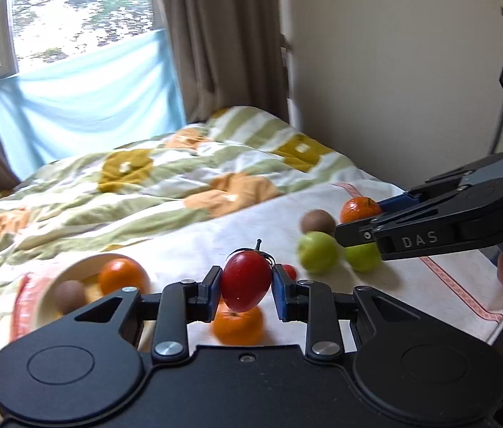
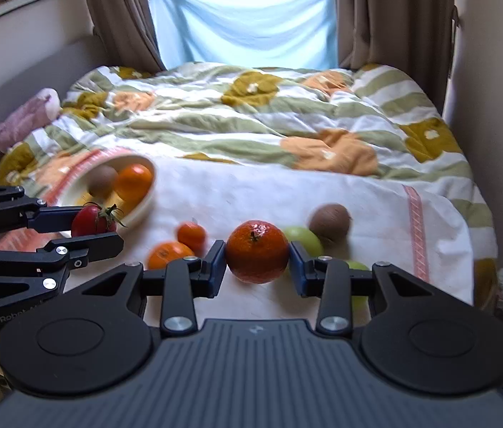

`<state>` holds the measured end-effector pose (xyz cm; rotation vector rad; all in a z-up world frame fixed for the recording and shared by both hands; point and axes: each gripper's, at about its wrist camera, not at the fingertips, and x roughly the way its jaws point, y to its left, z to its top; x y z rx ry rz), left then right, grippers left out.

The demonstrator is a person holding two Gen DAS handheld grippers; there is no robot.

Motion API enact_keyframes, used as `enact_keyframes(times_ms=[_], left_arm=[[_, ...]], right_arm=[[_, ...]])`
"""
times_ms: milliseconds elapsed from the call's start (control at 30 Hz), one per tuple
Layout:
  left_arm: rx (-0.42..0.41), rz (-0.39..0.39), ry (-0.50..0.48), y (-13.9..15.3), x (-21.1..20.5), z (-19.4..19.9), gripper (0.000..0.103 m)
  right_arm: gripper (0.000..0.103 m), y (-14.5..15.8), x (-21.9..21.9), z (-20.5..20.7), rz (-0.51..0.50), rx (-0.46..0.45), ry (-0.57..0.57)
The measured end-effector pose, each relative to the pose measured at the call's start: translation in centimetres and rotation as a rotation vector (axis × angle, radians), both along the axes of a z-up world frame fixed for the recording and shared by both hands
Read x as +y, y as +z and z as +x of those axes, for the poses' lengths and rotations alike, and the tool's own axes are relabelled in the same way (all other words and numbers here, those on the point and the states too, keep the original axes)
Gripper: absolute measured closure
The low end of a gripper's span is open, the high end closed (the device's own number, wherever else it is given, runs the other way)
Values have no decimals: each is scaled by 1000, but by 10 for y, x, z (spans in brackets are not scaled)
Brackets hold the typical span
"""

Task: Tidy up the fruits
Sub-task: 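Carry the tomato and tangerine with both grippers over the duck bowl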

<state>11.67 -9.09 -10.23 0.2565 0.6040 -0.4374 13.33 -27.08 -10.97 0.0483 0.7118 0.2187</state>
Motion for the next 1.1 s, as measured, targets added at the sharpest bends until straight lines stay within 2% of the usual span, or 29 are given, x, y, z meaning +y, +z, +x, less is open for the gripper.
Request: enact_keyframes(times_ms=[267,533,667,833,1100], left_arm=[[-27,5,144,28,72,16,70],[-5,16,209,26,137,55,70],[33,11,213,14,161,82,70],[127,-5,203,-10,188,118,70],[253,14,130,-59,196,162,70]], right_arm=[[50,28,71,26,18,-28,81],[50,26,150,64,44,16,125],[50,17,183,82,36,47,129],[50,-7,213,106,21,94,104],[50,-53,244,132,-20,200,81]])
